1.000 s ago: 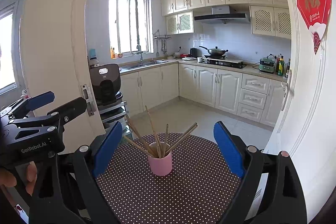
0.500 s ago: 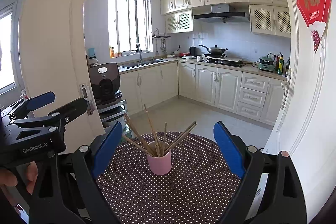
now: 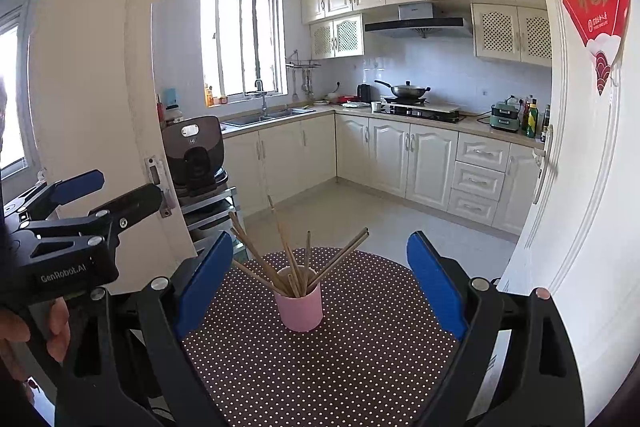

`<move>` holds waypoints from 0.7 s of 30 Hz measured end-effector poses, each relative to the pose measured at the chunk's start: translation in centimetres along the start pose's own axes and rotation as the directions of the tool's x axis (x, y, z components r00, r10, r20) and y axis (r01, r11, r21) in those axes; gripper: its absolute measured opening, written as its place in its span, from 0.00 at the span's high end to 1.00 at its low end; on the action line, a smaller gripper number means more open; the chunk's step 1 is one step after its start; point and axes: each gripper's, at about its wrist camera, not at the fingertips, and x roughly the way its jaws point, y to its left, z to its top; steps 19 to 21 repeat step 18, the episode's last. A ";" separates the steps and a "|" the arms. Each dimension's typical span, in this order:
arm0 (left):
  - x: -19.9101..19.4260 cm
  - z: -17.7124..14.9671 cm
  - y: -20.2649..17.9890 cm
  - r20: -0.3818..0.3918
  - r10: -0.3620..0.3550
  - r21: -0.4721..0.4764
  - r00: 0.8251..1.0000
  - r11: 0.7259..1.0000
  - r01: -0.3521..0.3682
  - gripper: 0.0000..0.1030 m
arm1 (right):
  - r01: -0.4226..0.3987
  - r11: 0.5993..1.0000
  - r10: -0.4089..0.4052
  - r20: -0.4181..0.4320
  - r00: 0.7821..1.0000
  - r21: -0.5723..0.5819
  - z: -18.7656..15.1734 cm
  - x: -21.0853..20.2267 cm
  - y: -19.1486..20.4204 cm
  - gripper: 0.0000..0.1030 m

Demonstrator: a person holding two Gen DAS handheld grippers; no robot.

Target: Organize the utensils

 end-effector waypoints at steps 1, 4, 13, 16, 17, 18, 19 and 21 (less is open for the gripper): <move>0.1 0.0 0.0 -0.002 -0.002 -0.001 1.000 1.000 0.002 0.07 | 0.000 1.000 0.000 -0.001 1.000 -0.003 0.0 0.1 0.0 0.17; 0.7 0.1 0.2 -0.009 -0.009 0.000 1.000 1.000 0.009 0.07 | 0.001 1.000 -0.001 0.000 1.000 0.003 0.3 0.8 -0.1 0.17; 2.8 0.4 0.9 -0.022 -0.010 -0.025 1.000 1.000 0.009 0.07 | 0.013 0.999 -0.012 -0.020 1.000 0.035 0.5 3.3 -1.1 0.17; 3.9 0.3 1.5 -0.039 -0.012 -0.045 0.999 0.999 0.010 0.07 | 0.020 0.998 -0.017 -0.045 0.999 0.055 0.4 4.5 -1.9 0.17; 4.4 0.2 1.7 -0.051 -0.010 -0.052 0.999 0.999 0.008 0.07 | 0.025 0.998 -0.022 -0.052 0.998 0.059 0.3 5.1 -2.2 0.17; 4.9 0.2 1.9 -0.063 -0.007 -0.057 0.998 0.998 0.003 0.07 | 0.029 0.997 -0.024 -0.068 0.997 0.066 0.1 5.8 -2.5 0.17; 4.9 0.2 1.9 -0.063 -0.007 -0.057 0.998 0.998 0.003 0.07 | 0.029 0.997 -0.024 -0.068 0.997 0.066 0.1 5.8 -2.5 0.17; 4.9 0.2 1.9 -0.063 -0.007 -0.057 0.998 0.998 0.003 0.07 | 0.029 0.997 -0.024 -0.068 0.997 0.066 0.1 5.8 -2.5 0.17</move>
